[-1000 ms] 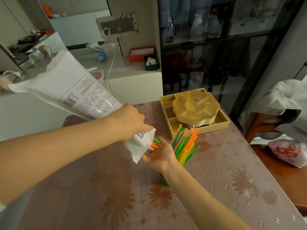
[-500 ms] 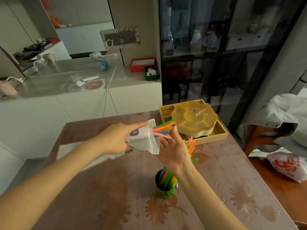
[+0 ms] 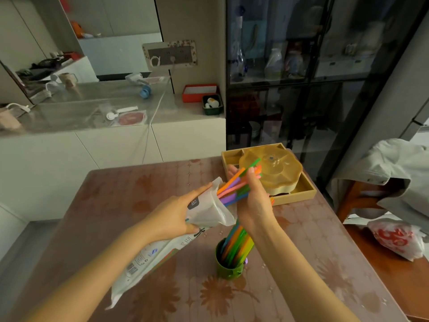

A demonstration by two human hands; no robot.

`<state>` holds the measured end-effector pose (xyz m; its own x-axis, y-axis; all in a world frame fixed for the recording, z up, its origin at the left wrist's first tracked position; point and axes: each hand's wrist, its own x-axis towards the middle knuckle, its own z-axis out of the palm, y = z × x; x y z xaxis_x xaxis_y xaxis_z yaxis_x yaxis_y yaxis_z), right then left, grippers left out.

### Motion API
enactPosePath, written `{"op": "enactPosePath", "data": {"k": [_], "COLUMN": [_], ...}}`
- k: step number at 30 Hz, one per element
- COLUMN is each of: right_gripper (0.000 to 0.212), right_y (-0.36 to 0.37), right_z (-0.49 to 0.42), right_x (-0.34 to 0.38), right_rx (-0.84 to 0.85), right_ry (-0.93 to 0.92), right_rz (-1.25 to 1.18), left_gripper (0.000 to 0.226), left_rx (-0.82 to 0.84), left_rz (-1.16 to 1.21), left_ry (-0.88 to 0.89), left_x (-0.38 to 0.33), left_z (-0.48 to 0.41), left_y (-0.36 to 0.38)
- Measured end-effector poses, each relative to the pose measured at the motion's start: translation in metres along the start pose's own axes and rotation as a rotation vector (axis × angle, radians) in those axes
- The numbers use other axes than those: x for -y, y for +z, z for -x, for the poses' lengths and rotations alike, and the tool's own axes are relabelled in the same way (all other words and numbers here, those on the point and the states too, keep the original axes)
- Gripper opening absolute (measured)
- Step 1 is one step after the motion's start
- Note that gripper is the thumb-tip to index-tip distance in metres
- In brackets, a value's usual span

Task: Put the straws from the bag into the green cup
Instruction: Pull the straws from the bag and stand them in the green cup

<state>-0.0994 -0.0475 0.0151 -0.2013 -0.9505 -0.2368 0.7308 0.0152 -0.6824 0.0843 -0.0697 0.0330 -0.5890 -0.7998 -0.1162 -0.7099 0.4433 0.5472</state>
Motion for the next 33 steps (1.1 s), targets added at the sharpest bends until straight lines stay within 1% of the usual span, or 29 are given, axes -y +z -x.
{"op": "enactPosePath", "data": {"k": [3, 5, 8, 10, 12, 13, 15, 16, 17, 19, 22, 25, 27, 30, 33], "right_gripper": [0.025, 0.020, 0.023, 0.025, 0.034, 0.040, 0.062, 0.065, 0.060, 0.046, 0.039, 0.042, 0.045, 0.047, 0.050], "right_y": [-0.005, -0.009, -0.010, -0.007, -0.006, -0.004, 0.000, 0.002, 0.004, 0.004, 0.006, 0.009, 0.011, 0.013, 0.016], "right_z": [0.000, 0.001, 0.004, 0.008, 0.013, 0.015, 0.016, 0.017, 0.018, 0.019, 0.020, 0.020, 0.020, 0.027, 0.029], "right_x": [0.018, 0.027, 0.032, 0.036, 0.042, 0.047, 0.057, 0.062, 0.066, 0.071, 0.077, 0.083, 0.086, 0.094, 0.107], "right_rx": [-0.063, -0.068, -0.057, -0.069, -0.063, -0.033, 0.020, 0.017, 0.000, -0.046, -0.010, -0.075, -0.045, -0.028, 0.000], "right_ry": [-0.096, -0.119, -0.149, -0.218, -0.295, -0.313, -0.269, -0.252, -0.257, -0.325, -0.392, -0.440, -0.462, -0.540, -0.563], "right_rz": [-0.026, 0.017, 0.165, 0.330, 0.490, 0.522, 0.462, 0.419, 0.399, 0.415, 0.306, 0.252, 0.142, 0.122, 0.040], "left_gripper": [0.106, 0.106, 0.105, 0.104, 0.102, 0.101, 0.103, 0.105, 0.106, 0.107, 0.103, 0.103, 0.101, 0.100, 0.096], "left_rx": [-0.030, -0.054, -0.114, -0.144, -0.168, -0.186, -0.225, -0.243, -0.259, -0.284, -0.294, -0.285, -0.280, -0.260, -0.249], "left_rz": [0.079, 0.139, 0.161, 0.180, 0.208, 0.213, 0.242, 0.259, 0.272, 0.287, 0.329, 0.326, 0.305, 0.282, 0.309], "left_ry": [-0.003, -0.001, 0.023, 0.040, 0.053, 0.055, 0.051, 0.050, 0.048, 0.050, 0.049, 0.035, 0.044, 0.042, 0.020], "left_x": [0.007, 0.011, 0.015, 0.017, 0.017, 0.017, 0.019, 0.020, 0.021, 0.021, 0.024, 0.026, 0.026, 0.028, 0.035], "left_z": [0.004, 0.006, 0.004, 0.002, 0.002, 0.003, 0.004, 0.005, 0.005, 0.006, 0.007, 0.006, 0.004, 0.003, 0.004], "left_y": [0.021, 0.035, 0.048, 0.054, 0.058, 0.060, 0.065, 0.068, 0.070, 0.073, 0.079, 0.083, 0.083, 0.086, 0.087]}}
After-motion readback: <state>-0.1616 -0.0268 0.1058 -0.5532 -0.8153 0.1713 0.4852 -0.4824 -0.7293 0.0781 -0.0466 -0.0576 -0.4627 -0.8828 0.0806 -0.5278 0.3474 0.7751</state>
